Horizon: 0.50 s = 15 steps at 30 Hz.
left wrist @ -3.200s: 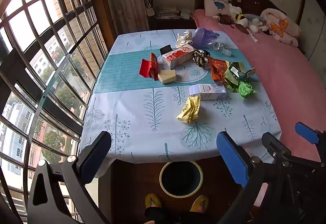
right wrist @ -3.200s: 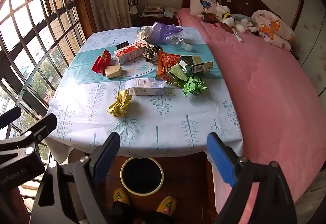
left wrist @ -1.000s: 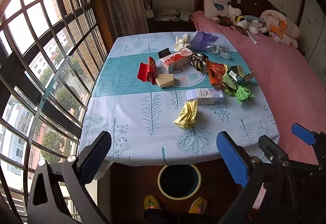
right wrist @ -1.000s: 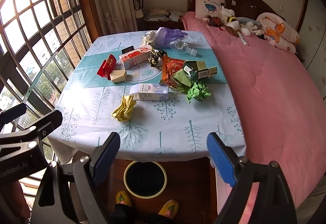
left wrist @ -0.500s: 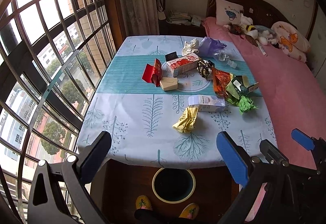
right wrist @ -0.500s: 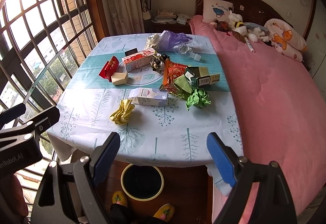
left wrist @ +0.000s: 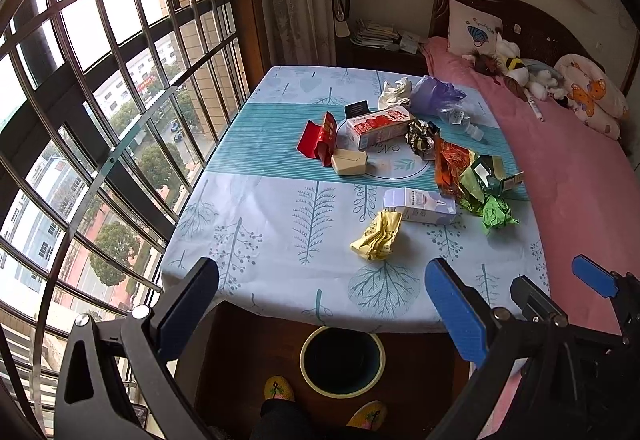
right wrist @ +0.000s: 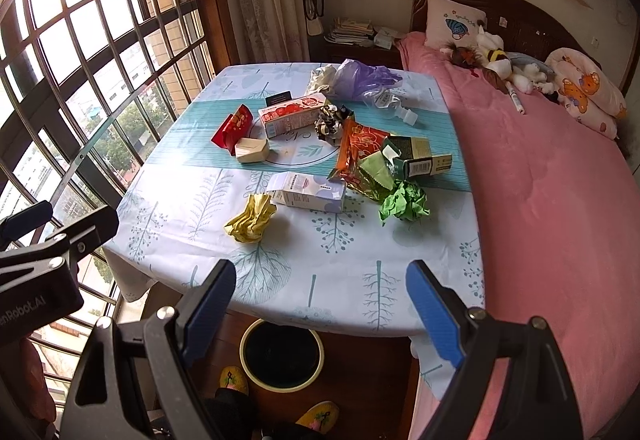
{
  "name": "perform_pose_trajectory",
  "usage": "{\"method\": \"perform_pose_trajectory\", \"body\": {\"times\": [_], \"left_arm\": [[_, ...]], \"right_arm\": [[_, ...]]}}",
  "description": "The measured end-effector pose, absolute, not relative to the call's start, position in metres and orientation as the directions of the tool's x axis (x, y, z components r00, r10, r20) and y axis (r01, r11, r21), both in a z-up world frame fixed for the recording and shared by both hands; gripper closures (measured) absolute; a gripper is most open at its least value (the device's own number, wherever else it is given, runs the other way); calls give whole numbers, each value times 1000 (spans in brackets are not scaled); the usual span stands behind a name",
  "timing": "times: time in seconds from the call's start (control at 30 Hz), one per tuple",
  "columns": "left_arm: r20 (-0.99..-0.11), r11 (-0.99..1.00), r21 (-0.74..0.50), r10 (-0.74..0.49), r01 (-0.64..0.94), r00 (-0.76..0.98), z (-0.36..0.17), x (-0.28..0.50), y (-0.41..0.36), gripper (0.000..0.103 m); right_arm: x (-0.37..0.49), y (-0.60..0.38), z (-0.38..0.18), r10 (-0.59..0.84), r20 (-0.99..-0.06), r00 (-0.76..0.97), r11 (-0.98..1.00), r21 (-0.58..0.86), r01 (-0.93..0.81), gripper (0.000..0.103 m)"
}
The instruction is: Collect trash
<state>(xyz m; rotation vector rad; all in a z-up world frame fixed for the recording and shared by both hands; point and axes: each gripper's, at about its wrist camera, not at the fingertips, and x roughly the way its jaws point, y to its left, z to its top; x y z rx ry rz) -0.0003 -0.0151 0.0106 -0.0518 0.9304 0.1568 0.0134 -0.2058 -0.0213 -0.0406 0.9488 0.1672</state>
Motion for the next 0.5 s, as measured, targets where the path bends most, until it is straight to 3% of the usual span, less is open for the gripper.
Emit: {"method": "perform_pose_trajectory", "body": {"times": [0.3, 0.5], "left_arm": [[-808, 991, 15, 89, -132, 582, -1, 32, 7, 1], [-828, 998, -26, 9, -54, 561, -5, 83, 35, 1]], "right_arm": [[37, -201, -31, 117, -830, 546, 992, 77, -95, 19], [62, -185, -37, 67, -849, 524, 996, 86, 12, 20]]}}
